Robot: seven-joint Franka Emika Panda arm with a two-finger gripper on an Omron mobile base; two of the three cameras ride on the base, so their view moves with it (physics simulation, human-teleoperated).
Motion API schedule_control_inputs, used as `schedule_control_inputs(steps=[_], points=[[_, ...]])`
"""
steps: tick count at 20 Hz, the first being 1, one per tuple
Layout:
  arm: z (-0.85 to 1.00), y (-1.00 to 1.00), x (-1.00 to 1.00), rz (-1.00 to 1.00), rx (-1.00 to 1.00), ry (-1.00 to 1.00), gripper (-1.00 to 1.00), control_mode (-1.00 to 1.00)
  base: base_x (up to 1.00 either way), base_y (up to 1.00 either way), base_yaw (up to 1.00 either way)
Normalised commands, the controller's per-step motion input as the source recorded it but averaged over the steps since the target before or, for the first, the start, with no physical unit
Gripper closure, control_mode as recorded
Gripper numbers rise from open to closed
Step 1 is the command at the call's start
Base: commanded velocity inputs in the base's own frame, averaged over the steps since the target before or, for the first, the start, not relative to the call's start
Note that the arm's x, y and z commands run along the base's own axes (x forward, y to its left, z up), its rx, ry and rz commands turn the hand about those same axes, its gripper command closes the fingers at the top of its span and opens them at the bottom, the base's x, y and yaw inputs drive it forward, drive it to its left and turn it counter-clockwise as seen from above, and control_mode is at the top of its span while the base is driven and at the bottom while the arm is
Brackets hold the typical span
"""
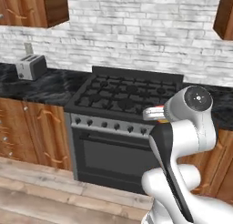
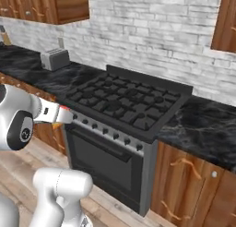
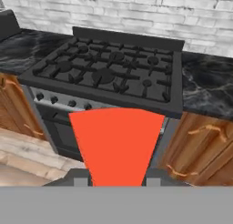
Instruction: Pick the cheese from the fridge and the cheese grater from the cabinet and place them next to the salad bowl.
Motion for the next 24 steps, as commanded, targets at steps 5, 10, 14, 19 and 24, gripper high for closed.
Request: schedule_control_inputs(steps=[5, 10, 14, 19, 24], points=[[0.00, 0.00, 0.00, 0.00, 0.00, 0.00, 1.00, 1.00, 0.40, 0.21, 0.44], [0.00, 0.00, 0.00, 0.00, 0.00, 0.00, 1.00, 1.00, 0.58, 0.35, 0.44], [0.00, 0.00, 0.00, 0.00, 0.00, 0.00, 1.00, 1.00, 0.70, 0.33, 0.43], [0.00, 0.00, 0.00, 0.00, 0.00, 0.00, 1.00, 1.00, 0.73, 0.37, 0.44], [0.00, 0.00, 0.00, 0.00, 0.00, 0.00, 1.00, 1.00, 0.92, 0.21, 0.37]])
